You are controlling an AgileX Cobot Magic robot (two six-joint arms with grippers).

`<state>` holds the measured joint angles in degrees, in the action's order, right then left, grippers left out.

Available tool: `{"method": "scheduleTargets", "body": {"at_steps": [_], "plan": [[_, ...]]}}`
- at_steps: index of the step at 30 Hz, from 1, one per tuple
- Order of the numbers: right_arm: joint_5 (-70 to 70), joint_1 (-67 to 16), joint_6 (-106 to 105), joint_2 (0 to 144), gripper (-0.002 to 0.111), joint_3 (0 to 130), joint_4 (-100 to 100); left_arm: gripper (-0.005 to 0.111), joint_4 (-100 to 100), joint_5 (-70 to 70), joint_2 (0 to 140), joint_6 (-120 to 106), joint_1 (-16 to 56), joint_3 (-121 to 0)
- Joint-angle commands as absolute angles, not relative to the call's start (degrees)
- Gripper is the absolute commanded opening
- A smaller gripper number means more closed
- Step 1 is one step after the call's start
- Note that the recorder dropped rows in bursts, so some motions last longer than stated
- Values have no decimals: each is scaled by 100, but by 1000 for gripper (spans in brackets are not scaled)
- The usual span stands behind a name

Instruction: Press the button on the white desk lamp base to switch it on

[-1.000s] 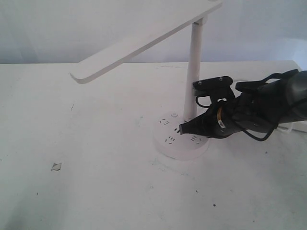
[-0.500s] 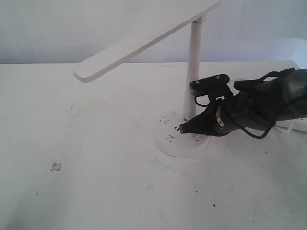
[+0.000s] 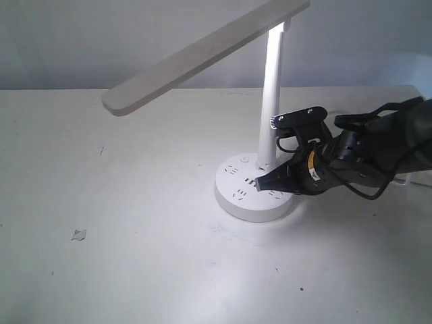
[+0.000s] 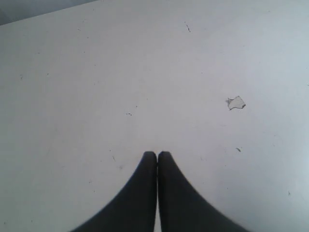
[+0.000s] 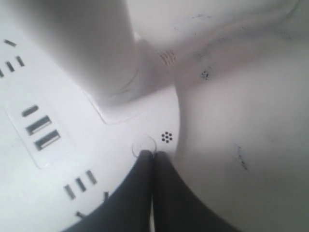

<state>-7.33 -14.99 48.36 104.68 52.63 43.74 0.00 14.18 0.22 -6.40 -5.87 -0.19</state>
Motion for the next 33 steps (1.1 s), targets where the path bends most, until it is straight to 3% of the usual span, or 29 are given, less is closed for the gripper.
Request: {"method": "scheduleTargets", "body": {"at_steps": [1, 33], "plan": [[-983, -1493, 4752, 10134, 0, 5154, 4361, 0, -34, 1449, 0, -625, -536, 0], [-888, -1493, 5336, 2477, 0, 2064, 4302, 0, -34, 1449, 0, -625, -536, 0]]}}
